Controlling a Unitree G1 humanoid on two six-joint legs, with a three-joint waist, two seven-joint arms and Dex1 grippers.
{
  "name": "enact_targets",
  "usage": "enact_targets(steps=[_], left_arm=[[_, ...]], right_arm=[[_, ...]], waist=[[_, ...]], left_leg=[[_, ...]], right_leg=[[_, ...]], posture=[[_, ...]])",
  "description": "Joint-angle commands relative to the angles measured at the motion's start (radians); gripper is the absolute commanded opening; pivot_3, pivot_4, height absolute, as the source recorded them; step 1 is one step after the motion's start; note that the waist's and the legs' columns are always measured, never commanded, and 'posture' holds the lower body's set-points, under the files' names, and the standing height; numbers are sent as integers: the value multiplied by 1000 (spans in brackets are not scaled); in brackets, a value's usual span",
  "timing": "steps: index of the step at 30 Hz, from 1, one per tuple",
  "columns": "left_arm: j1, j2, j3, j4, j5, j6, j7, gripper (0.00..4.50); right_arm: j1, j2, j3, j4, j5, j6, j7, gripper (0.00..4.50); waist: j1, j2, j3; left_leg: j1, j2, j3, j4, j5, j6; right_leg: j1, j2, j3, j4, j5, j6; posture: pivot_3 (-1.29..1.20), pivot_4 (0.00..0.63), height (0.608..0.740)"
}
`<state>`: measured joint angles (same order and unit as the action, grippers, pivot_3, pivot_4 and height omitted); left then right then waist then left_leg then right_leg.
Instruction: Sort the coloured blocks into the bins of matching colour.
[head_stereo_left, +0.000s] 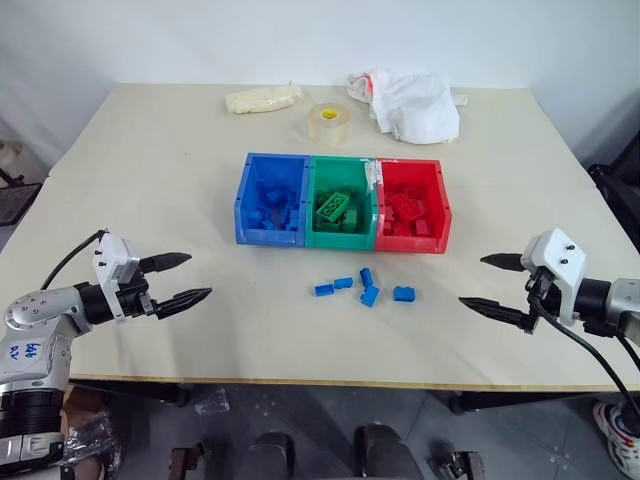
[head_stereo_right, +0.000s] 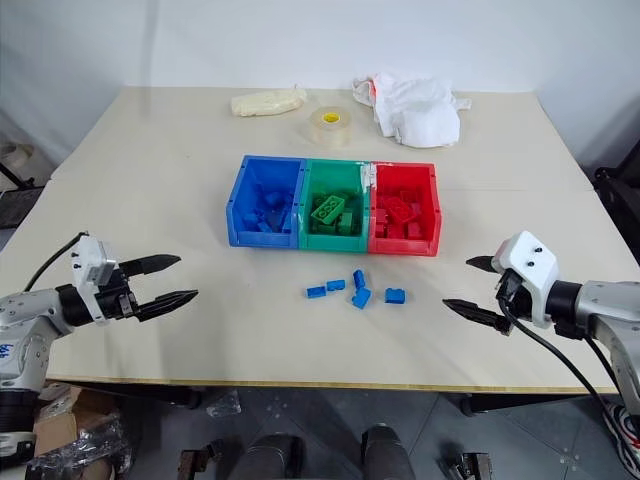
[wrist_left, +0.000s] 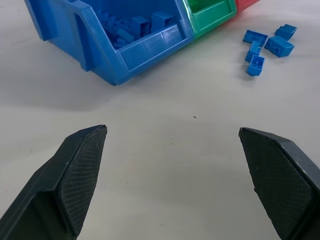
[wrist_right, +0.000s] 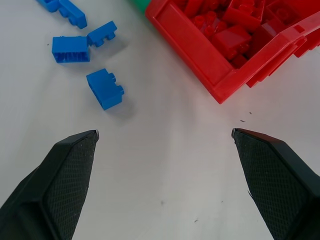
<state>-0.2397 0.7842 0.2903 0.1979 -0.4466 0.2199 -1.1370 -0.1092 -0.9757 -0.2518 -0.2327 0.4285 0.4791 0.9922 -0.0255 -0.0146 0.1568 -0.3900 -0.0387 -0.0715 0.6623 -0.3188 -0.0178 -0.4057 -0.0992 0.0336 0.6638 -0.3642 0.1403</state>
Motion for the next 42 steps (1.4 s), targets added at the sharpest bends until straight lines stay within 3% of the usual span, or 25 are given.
enact_targets(steps=[1, 10, 17, 21, 28, 35, 42], left_arm=[[-16, 5, 3, -33, -23, 5, -9, 4496], [-52, -2, -26, -38, 20, 27, 78, 4496], [-73, -6, -76, 26, 8, -31, -36, 4496], [-102, -26, -82, 58, -11, -61, -94, 4496], [-60, -62, -60, 14, -35, -95, -118, 4496], [37, -75, -16, -87, -65, -97, -77, 4496], [155, -99, 31, -218, -102, -89, -17, 4496]], right_arm=[[-15, 4, -35, -32, 16, -8, -9, 4471], [8, -10, -50, -27, 12, -3, -5, 4471], [193, -98, -214, 10, -39, -17, 70, 4471], [244, -129, -237, -27, -51, -16, 103, 4471], [0, -107, 19, -108, -15, 77, 90, 4471], [-288, 9, 357, 39, -141, 47, 117, 4471], [-405, 108, 489, 231, -240, -47, 149, 4471]], waist=[[0, 0, 0], [0, 0, 0], [8, 0, 0], [10, 0, 0], [-7, 0, 0], [1, 0, 0], [-1, 1, 0]], left_leg=[[0, 0, 0, 0, 0, 0], [0, 0, 0, 0, 0, 0], [0, -1, 0, 1, 0, 1], [2, -1, 1, 0, -1, 1], [3, 1, 0, 0, -1, 1], [3, 1, -1, 1, -1, 1], [2, -1, -2, 1, -2, 1]], right_leg=[[0, 0, 0, 0, 0, 0], [0, 0, 0, 0, 0, 0], [1, 0, 0, -1, 0, 1], [3, 1, 0, -1, 0, 1], [4, 2, 1, -2, 0, 1], [4, -2, 0, -3, 0, 1], [3, -5, -1, -3, 1, 1]], posture=[[0, 150, 740], [0, 150, 740], [0, 150, 740], [0, 150, 740], [0, 150, 740], [0, 150, 740], [0, 150, 740]])
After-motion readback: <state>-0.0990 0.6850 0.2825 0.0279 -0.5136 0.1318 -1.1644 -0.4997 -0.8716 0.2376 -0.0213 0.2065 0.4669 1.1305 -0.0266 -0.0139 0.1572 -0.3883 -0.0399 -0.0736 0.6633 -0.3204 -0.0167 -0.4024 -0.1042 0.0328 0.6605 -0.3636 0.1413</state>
